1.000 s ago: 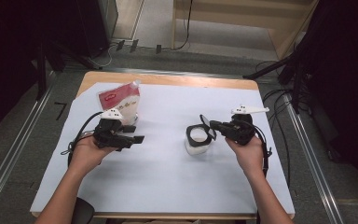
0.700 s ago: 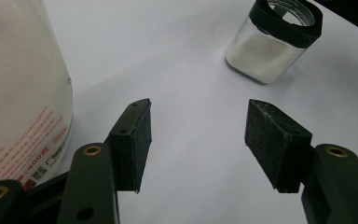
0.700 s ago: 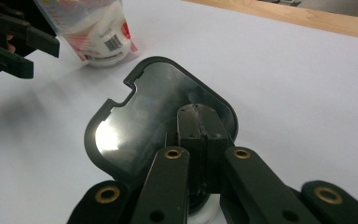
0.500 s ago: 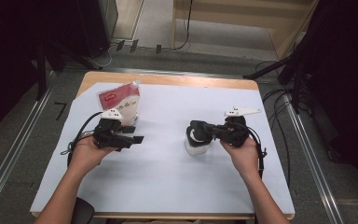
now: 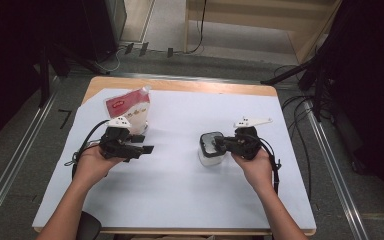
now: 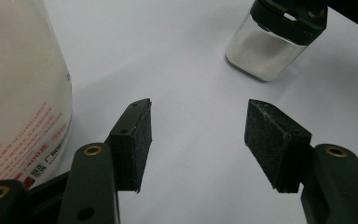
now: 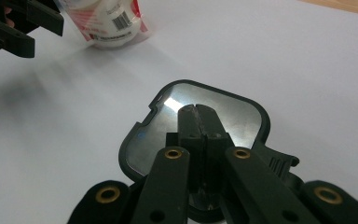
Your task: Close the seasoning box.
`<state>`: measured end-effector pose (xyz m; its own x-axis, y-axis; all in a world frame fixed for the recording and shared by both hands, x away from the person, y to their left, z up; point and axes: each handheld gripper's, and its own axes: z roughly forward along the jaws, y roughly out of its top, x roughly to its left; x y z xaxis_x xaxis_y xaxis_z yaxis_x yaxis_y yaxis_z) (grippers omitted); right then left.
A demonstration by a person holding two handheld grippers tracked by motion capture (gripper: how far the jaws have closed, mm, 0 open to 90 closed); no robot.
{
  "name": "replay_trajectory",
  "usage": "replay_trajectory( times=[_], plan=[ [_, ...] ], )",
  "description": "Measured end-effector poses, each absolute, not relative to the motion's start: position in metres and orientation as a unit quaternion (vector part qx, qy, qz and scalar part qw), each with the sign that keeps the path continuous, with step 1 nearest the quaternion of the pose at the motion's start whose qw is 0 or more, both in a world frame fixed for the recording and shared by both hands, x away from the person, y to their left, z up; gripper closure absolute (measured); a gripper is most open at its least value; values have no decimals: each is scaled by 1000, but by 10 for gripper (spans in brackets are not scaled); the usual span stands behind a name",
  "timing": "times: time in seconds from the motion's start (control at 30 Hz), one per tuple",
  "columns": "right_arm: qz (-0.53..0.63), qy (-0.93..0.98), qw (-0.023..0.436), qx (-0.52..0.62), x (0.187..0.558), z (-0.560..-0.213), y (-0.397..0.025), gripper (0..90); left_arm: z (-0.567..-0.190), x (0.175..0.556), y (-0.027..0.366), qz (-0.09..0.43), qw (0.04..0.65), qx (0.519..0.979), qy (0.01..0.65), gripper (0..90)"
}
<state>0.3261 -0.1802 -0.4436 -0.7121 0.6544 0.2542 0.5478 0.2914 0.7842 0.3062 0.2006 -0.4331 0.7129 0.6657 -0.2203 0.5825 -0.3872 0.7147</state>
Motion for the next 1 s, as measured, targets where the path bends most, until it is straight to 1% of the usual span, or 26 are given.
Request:
replay_trajectory(
  times=[0.6, 0.67, 0.7, 0.73, 0.77, 0.87, 1.0],
  plan=[
    [461, 801, 70, 376, 321, -444, -178, 900, -434, 306, 200, 46, 403, 834, 373, 421],
    [463, 800, 68, 374, 321, -444, -179, 874, -434, 306, 201, 45, 403, 834, 374, 421],
    [465, 800, 65, 374, 322, -444, -180, 843, -434, 306, 201, 46, 403, 835, 373, 420],
    [471, 798, 63, 372, 322, -443, -182, 794, -435, 307, 201, 46, 404, 834, 373, 420],
    [475, 795, 67, 372, 322, -442, -183, 774, -435, 307, 201, 47, 403, 833, 376, 419],
    [478, 789, 79, 377, 323, -440, -190, 731, -435, 307, 202, 44, 404, 832, 377, 417],
    [480, 783, 84, 386, 323, -437, -198, 693, -435, 307, 201, 45, 403, 833, 376, 417]
  ],
)
